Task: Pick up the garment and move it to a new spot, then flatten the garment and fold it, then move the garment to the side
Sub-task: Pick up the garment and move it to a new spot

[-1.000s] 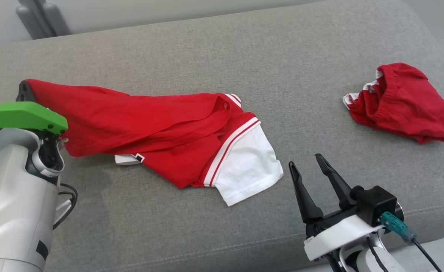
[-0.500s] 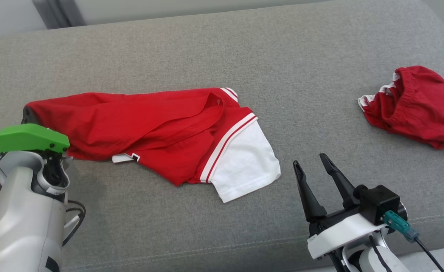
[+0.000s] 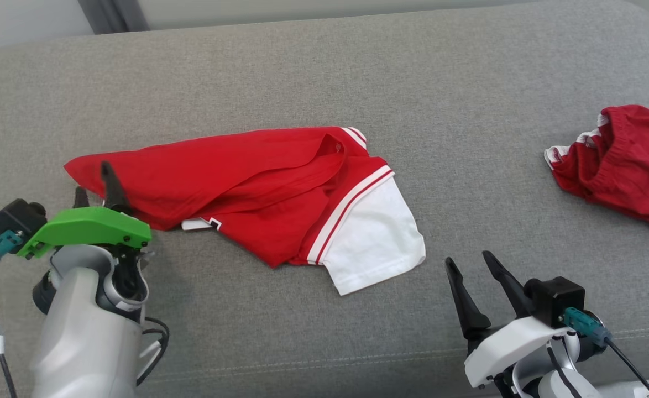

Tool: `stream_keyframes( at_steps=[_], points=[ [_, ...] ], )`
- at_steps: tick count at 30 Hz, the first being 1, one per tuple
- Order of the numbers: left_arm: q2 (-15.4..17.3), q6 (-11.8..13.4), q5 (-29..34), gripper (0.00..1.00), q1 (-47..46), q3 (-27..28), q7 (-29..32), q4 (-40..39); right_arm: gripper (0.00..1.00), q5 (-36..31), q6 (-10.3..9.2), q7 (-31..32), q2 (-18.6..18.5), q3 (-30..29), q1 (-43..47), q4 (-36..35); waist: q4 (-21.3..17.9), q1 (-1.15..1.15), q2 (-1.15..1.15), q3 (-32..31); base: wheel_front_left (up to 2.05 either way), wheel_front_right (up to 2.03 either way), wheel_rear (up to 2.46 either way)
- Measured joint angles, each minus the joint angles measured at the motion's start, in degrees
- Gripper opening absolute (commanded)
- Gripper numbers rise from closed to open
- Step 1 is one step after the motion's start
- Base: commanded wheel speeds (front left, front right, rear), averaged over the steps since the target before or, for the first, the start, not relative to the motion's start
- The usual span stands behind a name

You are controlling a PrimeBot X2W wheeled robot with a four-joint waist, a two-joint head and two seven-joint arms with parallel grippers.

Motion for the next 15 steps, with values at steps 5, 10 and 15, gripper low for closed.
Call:
stream_keyframes(
  at_steps=[5,10,15],
  points=[
    [-1.53,-1.57,-0.03,1.0,2.74,0.68,0.0,-3.8,1.0,1.78,0.0,0.93,0.18,-1.24,-0.06,1.23,1.29,0.0,0.0,-0.04,0.0,0.0,0.0],
    [-1.91,-3.08,-0.1,1.0,5.06,-0.27,0.0,-7.26,1.0,3.57,0.02,2.47,0.77,-1.88,-1.16,3.41,2.67,0.0,0.0,0.14,0.0,0.0,0.0],
    [-1.97,-4.09,-0.11,1.0,6.3,-2.12,0.0,-11.24,1.0,4.0,0.11,3.58,0.87,-2.05,-2.63,5.95,4.29,0.0,0.0,0.44,0.0,0.0,0.0]
  ],
)
